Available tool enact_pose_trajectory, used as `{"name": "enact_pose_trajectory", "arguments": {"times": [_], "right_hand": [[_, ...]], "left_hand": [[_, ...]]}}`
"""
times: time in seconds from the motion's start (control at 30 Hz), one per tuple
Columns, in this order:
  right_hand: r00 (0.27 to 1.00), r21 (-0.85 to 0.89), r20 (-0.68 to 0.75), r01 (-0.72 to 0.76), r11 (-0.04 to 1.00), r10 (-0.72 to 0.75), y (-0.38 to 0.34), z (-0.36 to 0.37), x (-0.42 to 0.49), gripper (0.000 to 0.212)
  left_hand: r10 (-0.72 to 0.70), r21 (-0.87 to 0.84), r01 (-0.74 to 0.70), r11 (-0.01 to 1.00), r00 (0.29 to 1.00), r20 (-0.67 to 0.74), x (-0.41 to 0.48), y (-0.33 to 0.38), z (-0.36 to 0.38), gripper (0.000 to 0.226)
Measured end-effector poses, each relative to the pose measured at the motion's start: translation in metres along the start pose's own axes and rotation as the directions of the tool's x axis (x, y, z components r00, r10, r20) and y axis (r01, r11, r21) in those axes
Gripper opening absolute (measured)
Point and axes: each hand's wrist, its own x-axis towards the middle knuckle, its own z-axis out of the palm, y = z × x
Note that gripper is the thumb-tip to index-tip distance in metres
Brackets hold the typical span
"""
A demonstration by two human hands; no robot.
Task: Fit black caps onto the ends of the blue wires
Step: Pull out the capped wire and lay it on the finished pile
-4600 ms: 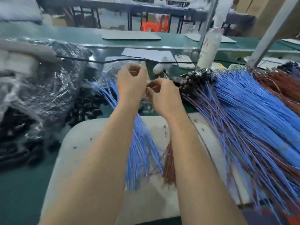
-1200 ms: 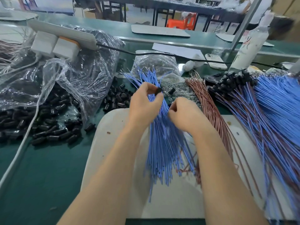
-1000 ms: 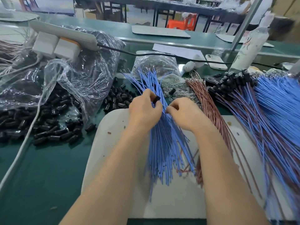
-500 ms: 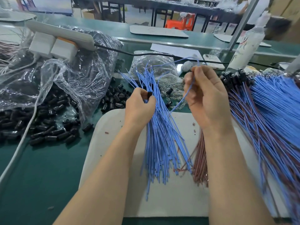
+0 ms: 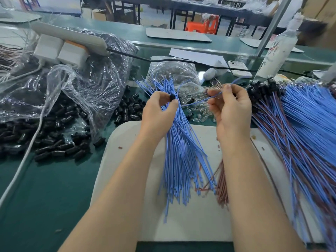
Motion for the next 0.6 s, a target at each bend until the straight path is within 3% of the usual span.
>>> {"name": "enact_pose_trajectory", "arguments": {"times": [0.13, 0.2, 0.33, 0.43, 0.5, 0.6], "right_hand": [[0.997, 0.023, -0.064, 0.047, 0.999, -0.046, 0.004, -0.001, 0.002, 0.013], [0.999, 0.064, -0.048, 0.024, 0.998, -0.021, 0.006, -0.001, 0.003, 0.012], [0.996, -0.072, 0.071, -0.041, 0.997, 0.046, 0.014, 0.002, 0.003, 0.014], [0.995, -0.22, 0.088, 0.062, 0.974, -0.044, 0.018, 0.004, 0.0, 0.017], [0.992, -0.23, 0.054, 0.121, 0.966, -0.112, 0.017, 0.003, 0.0, 0.015], [0.987, -0.196, 0.049, 0.162, 0.967, -0.155, 0.013, 0.002, -0.001, 0.013]], "left_hand": [[-0.023, -0.148, 0.062, 0.987, 0.967, 0.252, -0.007, 0.008, 0.003, 0.006], [-0.018, -0.176, 0.069, 0.982, 0.961, 0.277, -0.009, 0.008, 0.005, 0.007], [0.018, -0.144, 0.019, 0.989, 0.967, 0.255, -0.009, 0.006, 0.005, 0.007], [0.058, -0.03, -0.053, 0.998, 0.97, 0.235, -0.008, 0.001, 0.006, 0.008], [0.097, 0.074, -0.11, 0.991, 0.982, 0.16, -0.007, -0.002, 0.005, 0.009], [0.141, 0.073, -0.142, 0.987, 0.99, 0.013, -0.005, -0.005, 0.002, 0.012]]}}
